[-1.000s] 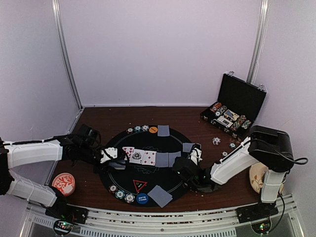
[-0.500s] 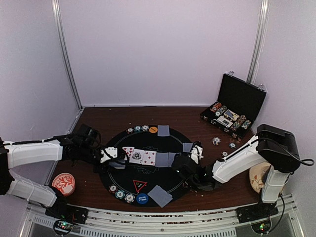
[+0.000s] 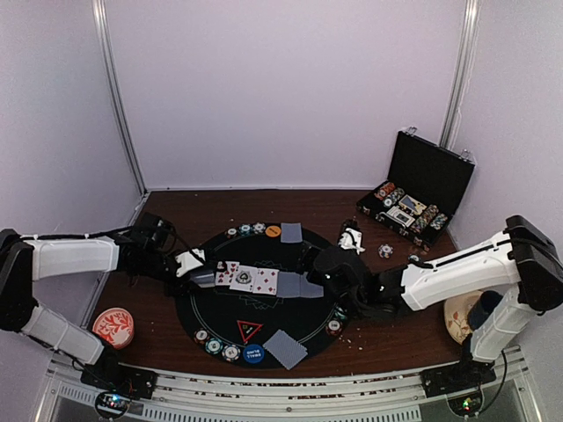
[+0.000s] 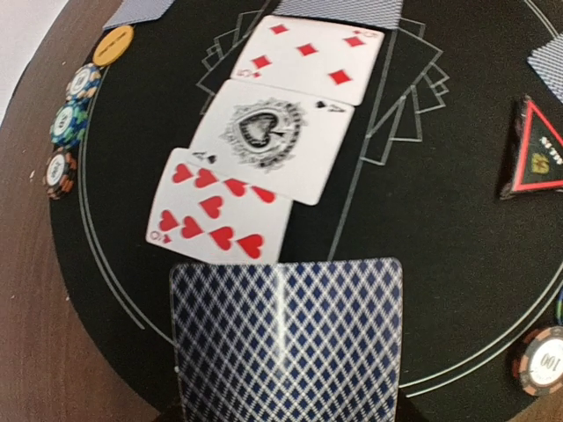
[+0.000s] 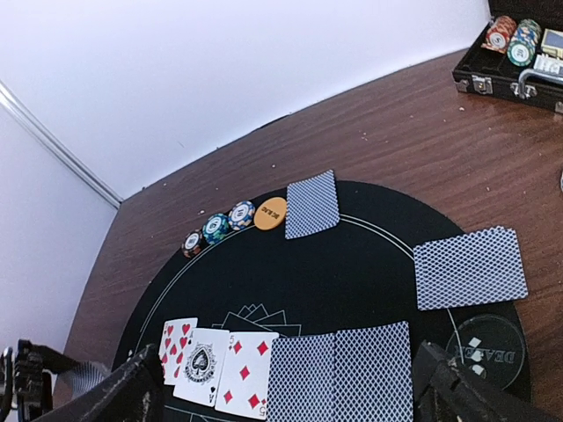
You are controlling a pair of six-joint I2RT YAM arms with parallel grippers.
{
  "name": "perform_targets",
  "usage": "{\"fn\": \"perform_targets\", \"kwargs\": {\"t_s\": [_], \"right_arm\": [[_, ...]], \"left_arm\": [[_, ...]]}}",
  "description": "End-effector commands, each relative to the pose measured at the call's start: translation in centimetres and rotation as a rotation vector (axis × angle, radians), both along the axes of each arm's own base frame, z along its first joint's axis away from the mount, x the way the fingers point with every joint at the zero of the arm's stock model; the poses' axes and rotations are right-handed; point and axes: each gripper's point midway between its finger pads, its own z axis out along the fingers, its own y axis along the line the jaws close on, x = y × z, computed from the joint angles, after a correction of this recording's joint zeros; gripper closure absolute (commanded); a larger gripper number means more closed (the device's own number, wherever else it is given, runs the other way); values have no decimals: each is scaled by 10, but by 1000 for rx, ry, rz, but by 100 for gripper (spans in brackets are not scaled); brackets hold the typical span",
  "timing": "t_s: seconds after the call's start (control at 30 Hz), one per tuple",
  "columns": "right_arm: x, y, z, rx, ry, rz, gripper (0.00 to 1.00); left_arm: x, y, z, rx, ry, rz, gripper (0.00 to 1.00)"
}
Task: Distribute texas hold em gaming equipment
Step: Distribute the poker card in the community card area.
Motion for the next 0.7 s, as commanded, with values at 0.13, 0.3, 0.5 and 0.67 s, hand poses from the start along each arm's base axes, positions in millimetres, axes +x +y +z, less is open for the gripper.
{"fn": "perform_targets", "kwargs": {"t_s": [0.13, 0.3, 0.5, 0.67], "right_arm": [[-20, -23, 33, -77, -1, 91, 0], [-32, -51, 41, -62, -1, 86, 0], [-41, -85, 47, -69, -7, 39, 0], [-45, -105, 49, -73, -12, 8, 0]], "left_arm": [[74, 30, 11, 25, -54, 146, 91], [109, 47, 6, 40, -21, 202, 90], [127, 49, -8, 32, 48, 232, 88], [131, 52, -18, 25, 100, 324, 88]]}}
